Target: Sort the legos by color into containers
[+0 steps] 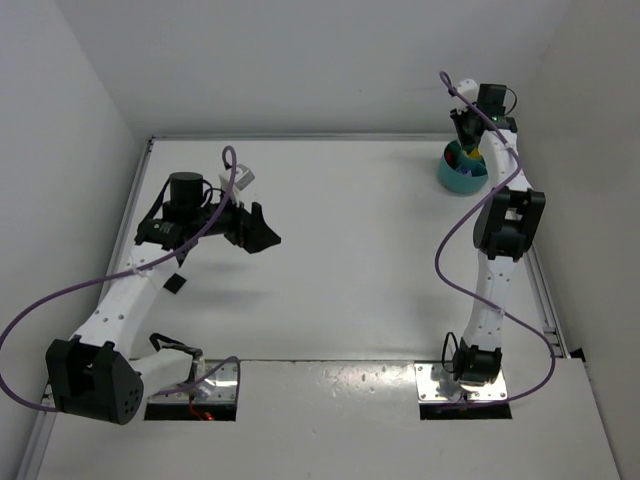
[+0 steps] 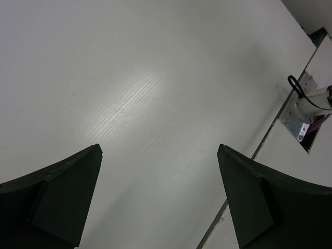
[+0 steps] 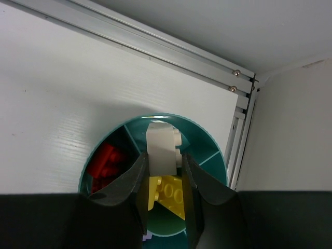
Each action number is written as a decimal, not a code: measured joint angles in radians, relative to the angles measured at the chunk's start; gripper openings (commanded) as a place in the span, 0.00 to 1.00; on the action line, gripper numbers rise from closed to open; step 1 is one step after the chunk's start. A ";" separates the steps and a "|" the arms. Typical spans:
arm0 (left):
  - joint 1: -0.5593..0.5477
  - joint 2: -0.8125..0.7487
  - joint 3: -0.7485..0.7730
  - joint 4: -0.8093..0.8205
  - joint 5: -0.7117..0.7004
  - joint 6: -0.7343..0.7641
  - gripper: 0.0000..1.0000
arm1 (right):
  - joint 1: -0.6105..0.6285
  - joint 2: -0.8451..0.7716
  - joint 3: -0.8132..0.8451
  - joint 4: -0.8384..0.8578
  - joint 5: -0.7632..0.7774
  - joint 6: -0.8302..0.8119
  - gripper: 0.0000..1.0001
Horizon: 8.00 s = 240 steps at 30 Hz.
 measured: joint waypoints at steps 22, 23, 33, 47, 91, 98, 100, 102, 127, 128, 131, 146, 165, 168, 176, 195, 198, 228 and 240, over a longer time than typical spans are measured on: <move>0.003 -0.010 -0.032 0.025 -0.017 -0.035 1.00 | -0.006 -0.003 0.000 -0.012 0.000 0.005 0.51; 0.006 -0.016 -0.037 0.030 -0.024 -0.040 1.00 | -0.006 -0.003 0.000 -0.012 0.000 0.010 0.53; 0.041 -0.048 0.006 -0.040 -0.272 -0.024 1.00 | 0.002 -0.087 -0.019 -0.068 -0.081 0.089 0.63; 0.230 0.034 0.092 -0.424 -0.728 0.451 1.00 | 0.082 -0.311 -0.189 -0.323 -0.410 0.102 0.76; 0.610 0.461 -0.098 -0.174 -0.455 0.839 0.91 | 0.358 -0.314 -0.350 -0.556 -0.161 0.014 0.77; 0.475 0.518 -0.039 -0.161 -0.444 0.815 0.86 | 0.365 -0.314 -0.361 -0.551 -0.154 0.011 0.77; 0.416 0.530 -0.030 -0.137 -0.438 0.792 0.84 | 0.365 -0.314 -0.369 -0.550 -0.154 0.008 0.77; 0.351 0.542 -0.021 -0.110 -0.434 0.762 0.84 | 0.365 -0.314 -0.379 -0.550 -0.151 0.004 0.77; -0.141 0.524 0.322 -0.094 -0.366 0.484 0.83 | 0.350 -0.331 -0.405 -0.543 -0.198 0.010 0.77; -0.142 0.503 0.325 -0.098 -0.371 0.499 0.83 | 0.350 -0.331 -0.401 -0.542 -0.206 0.013 0.77; -0.143 0.466 0.325 -0.121 -0.396 0.548 0.83 | 0.348 -0.331 -0.385 -0.542 -0.240 0.019 0.77; 0.303 0.111 0.079 -0.005 -0.301 0.216 1.00 | 0.573 -0.331 -0.304 -0.395 -0.423 0.077 0.93; 0.700 -0.010 0.079 -0.105 -0.033 0.050 1.00 | 0.908 0.001 -0.226 -0.127 -0.312 0.076 0.94; 0.706 -0.003 0.077 -0.111 0.006 0.046 1.00 | 0.921 0.039 -0.182 -0.105 -0.286 0.072 0.95; 0.710 -0.004 0.060 -0.130 0.051 0.064 1.00 | 0.940 0.095 -0.132 -0.064 -0.251 0.055 0.96; 0.710 0.003 0.058 -0.147 0.060 0.090 1.00 | 0.962 0.138 -0.121 -0.049 -0.228 -0.001 0.51; 0.710 0.011 0.058 -0.147 0.060 0.090 1.00 | 0.962 0.138 -0.122 -0.054 -0.244 -0.008 0.43; 0.709 0.018 0.033 -0.123 0.124 0.092 1.00 | 0.804 -0.220 -0.319 -0.196 -0.277 -0.024 0.58; 0.697 0.017 0.030 -0.158 0.113 0.143 1.00 | 0.857 -0.021 -0.169 -0.245 -0.373 -0.314 0.83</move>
